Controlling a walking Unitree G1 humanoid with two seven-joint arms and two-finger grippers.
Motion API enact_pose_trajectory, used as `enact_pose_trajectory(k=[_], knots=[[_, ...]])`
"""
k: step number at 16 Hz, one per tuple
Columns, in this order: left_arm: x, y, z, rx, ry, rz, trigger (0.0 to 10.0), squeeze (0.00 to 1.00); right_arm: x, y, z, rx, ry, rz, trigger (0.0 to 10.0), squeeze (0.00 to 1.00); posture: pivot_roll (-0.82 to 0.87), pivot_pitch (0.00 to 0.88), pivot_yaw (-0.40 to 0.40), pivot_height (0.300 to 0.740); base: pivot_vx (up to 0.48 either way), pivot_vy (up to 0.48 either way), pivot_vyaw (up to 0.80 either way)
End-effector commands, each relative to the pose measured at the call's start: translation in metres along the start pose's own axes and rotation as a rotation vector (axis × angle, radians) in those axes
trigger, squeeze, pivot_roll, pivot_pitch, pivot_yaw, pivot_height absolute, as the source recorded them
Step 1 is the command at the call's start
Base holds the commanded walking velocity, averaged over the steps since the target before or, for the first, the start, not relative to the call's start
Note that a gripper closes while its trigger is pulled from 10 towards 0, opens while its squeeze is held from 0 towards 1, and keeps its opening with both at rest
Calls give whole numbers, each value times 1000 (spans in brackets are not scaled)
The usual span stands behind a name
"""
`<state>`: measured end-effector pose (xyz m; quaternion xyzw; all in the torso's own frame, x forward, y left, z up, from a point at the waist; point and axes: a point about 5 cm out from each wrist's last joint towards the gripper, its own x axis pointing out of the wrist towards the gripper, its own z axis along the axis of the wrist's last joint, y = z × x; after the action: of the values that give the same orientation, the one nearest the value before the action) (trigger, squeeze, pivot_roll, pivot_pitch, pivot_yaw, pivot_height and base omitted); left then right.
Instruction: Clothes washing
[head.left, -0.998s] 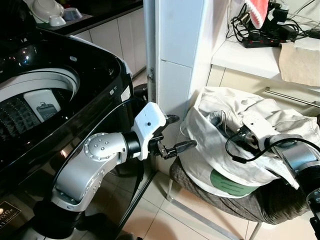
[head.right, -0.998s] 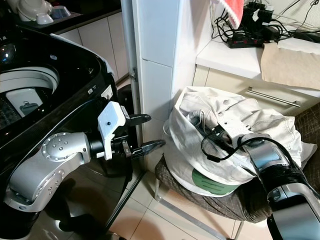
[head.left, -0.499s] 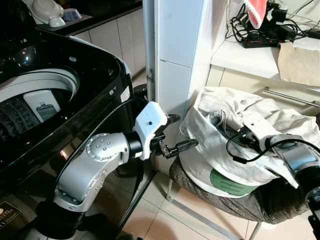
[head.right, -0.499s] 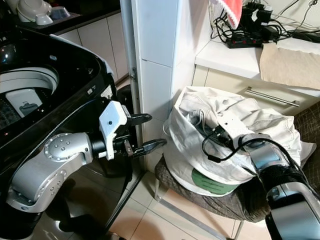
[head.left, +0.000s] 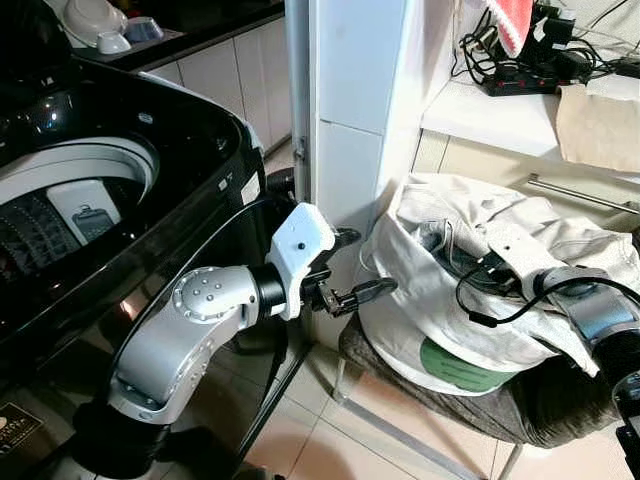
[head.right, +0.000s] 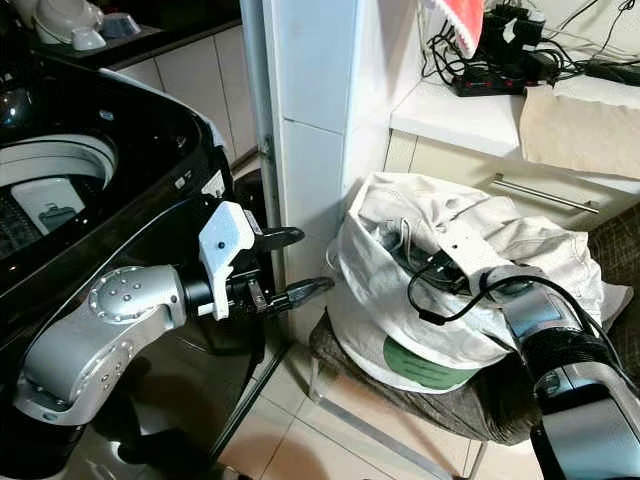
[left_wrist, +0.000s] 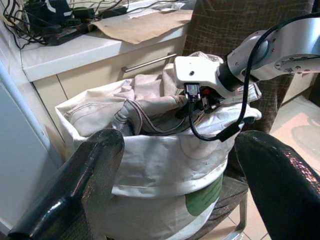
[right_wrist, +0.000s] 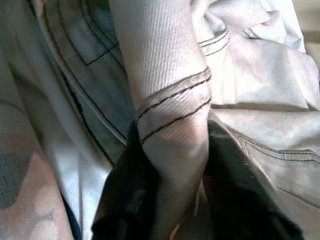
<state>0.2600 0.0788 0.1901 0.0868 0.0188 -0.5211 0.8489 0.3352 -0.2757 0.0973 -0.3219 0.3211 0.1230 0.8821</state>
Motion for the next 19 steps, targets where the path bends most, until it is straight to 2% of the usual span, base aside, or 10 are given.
enact_pose_trajectory(k=[1, 7, 8, 10, 11, 13, 14, 15, 17, 19], knots=[[-2, 0, 4, 9, -9, -2, 10000, 0, -3, -10, 3, 10, -5, -36, 0, 0, -32, 0, 39, 740, 0, 0, 0], [-1, 0, 4, 10, -8, -2, 10000, 0, -12, -29, 14, -11, -41, -95, 0, 0, -34, 0, 39, 740, 0, 0, 0], [-1, 1, 4, 12, -9, 6, 10000, 0, -20, -41, 25, -19, -77, -126, 0, 0, -33, 0, 38, 740, 0, 0, 0], [-1, 9, 12, 56, -41, 77, 10000, 0, -53, -78, 74, 65, -284, -215, 0, 0, -36, 0, 39, 740, 0, 0, 0], [-1, 13, 15, 74, -55, 106, 10000, 0, -63, -85, 87, 100, -349, -219, 0, 0, -36, 0, 39, 740, 0, 0, 0], [1, 34, 36, 128, -119, 282, 10000, 0, -110, -108, 138, 161, -618, -210, 0, 0, -38, 0, 37, 740, 0, 0, 0], [0, 38, 44, 131, -154, 314, 10000, 0, -120, -112, 148, 163, -672, -201, 0, 0, -38, 0, 37, 740, 0, 0, 0], [-4, 46, 62, 132, -241, 376, 10000, 1000, -138, -114, 164, 170, -767, -158, 0, 0, -40, 0, 35, 740, 0, 0, 0], [-10, 52, 84, 153, -338, 413, 10000, 1000, -157, -107, 180, 168, -874, -66, 0, 0, -39, 0, 31, 740, 0, 0, 0], [-15, 56, 115, 177, -488, 448, 10000, 1000, -177, -81, 201, 179, -1063, 211, 0, 0, -35, 0, 21, 740, 0, 0, 0]])
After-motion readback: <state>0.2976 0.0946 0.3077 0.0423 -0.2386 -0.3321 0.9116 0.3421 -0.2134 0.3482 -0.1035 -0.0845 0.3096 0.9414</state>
